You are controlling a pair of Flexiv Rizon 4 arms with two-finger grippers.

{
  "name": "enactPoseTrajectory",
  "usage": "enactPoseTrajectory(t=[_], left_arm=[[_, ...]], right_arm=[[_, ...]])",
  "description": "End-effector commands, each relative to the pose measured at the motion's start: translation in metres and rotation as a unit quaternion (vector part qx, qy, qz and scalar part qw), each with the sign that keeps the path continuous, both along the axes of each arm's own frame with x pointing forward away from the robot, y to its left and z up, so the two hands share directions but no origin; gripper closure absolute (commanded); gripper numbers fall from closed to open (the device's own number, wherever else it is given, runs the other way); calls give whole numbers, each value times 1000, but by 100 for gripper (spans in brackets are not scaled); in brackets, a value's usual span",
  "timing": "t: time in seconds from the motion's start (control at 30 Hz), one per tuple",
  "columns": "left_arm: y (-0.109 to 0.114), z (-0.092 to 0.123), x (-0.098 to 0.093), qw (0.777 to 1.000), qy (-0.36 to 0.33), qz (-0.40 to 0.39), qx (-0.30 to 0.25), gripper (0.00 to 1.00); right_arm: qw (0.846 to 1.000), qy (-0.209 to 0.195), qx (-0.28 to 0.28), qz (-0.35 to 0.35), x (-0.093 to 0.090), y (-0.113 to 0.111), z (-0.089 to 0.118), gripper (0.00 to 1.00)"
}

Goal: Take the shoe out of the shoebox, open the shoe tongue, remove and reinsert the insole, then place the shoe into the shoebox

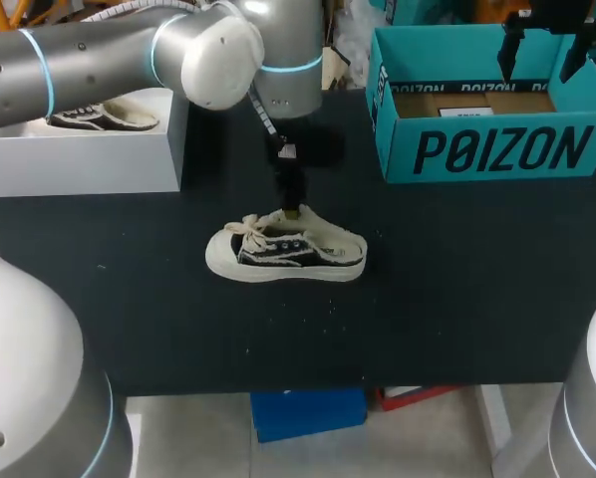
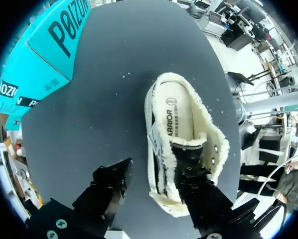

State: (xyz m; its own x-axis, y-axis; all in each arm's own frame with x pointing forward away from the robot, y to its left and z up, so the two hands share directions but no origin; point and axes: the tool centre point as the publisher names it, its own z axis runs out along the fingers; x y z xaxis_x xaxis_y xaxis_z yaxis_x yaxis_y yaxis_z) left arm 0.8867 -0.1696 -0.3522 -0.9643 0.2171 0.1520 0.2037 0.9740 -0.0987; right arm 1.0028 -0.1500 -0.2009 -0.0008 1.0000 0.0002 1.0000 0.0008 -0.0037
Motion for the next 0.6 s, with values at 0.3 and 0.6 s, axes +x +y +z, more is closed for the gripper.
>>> enactPoseTrajectory(t=[0.3, 0.6], left_arm=[[63, 102, -38, 961, -106, -77, -244, 0], [79, 111, -53, 937, -126, -90, -313, 0]], right_arm=[[1000, 0, 0, 0, 0, 0, 0, 0], [1000, 0, 0, 0, 0, 0, 0, 0]])
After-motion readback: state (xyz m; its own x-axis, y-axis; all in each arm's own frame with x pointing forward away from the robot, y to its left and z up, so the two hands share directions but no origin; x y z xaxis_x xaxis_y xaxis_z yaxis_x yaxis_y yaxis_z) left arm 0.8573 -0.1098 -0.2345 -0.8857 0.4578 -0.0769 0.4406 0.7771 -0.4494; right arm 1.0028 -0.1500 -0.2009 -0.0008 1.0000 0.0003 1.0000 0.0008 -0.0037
